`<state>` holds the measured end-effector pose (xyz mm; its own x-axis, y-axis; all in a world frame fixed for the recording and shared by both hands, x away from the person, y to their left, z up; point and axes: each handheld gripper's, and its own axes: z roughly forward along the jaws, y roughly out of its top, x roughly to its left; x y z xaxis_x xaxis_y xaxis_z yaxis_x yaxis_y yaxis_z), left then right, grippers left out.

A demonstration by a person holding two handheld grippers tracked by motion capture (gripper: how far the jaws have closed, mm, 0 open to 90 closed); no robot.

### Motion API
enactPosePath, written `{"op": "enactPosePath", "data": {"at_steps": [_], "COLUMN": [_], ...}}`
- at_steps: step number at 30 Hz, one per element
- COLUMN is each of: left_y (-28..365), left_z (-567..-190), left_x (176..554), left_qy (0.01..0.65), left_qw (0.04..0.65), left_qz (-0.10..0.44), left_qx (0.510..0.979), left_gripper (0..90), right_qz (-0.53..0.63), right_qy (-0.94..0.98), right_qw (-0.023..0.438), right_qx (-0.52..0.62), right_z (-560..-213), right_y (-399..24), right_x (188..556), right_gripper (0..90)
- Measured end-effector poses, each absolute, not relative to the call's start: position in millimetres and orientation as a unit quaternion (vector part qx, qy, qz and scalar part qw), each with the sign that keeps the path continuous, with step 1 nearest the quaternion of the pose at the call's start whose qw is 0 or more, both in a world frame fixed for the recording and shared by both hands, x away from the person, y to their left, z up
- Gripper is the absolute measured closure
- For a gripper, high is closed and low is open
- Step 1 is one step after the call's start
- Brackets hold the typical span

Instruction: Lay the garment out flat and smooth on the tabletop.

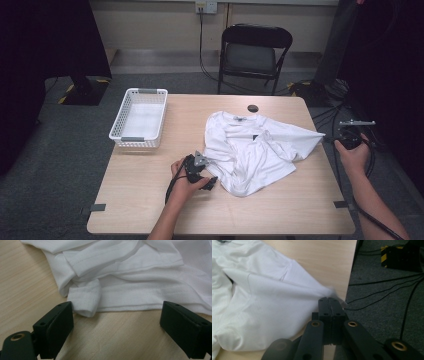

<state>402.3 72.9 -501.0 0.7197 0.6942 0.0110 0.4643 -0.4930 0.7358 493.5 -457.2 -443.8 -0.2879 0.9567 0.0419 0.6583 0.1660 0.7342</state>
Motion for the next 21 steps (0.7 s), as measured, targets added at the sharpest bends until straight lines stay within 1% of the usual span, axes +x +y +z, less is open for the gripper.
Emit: {"op": "enactPosePath", "data": {"at_steps": [2,5,9,11,14,16,17,18,21], "left_y": [73,73,73,73,73,73,73,73,73], "left_z": [-501,-501,-501,-501,-501,-501,-501,-501,-501], "left_x": [402,402,402,402,402,402,402,402,402], "left_qy": [0.341,0.341,0.341,0.341,0.341,0.341,0.341,0.341,0.341], "left_qw": [0.371,0.371,0.371,0.371,0.371,0.371,0.371,0.371,0.371], "left_qz": [0.155,0.156,0.156,0.156,0.156,0.156,0.156,0.156,0.156], "left_qx": [0.85,0.85,0.85,0.85,0.85,0.85,0.85,0.85,0.85], "left_gripper": [11.1,11.2,11.3,11.3,11.3,11.3,11.3,11.3,11.3], "right_qz": [0.337,0.341,0.382,0.394,0.405,0.4,0.4,0.391,0.371], "right_qy": [0.722,0.725,0.718,0.723,0.732,0.738,0.742,0.746,0.751], "right_qw": [0.239,0.235,0.207,0.191,0.169,0.172,0.167,0.173,0.179], "right_qx": [0.555,0.551,0.545,0.535,0.521,0.515,0.512,0.51,0.516], "right_z": [-443,-444,-452,-459,-469,-476,-479,-481,-489], "right_y": [-456,-450,-443,-436,-421,-409,-403,-396,-378], "right_x": [495,490,469,457,439,430,427,425,423], "right_gripper": [85.7,84.1,77.6,76.2,70.4,67.9,65.0,61.4,58.5]}}
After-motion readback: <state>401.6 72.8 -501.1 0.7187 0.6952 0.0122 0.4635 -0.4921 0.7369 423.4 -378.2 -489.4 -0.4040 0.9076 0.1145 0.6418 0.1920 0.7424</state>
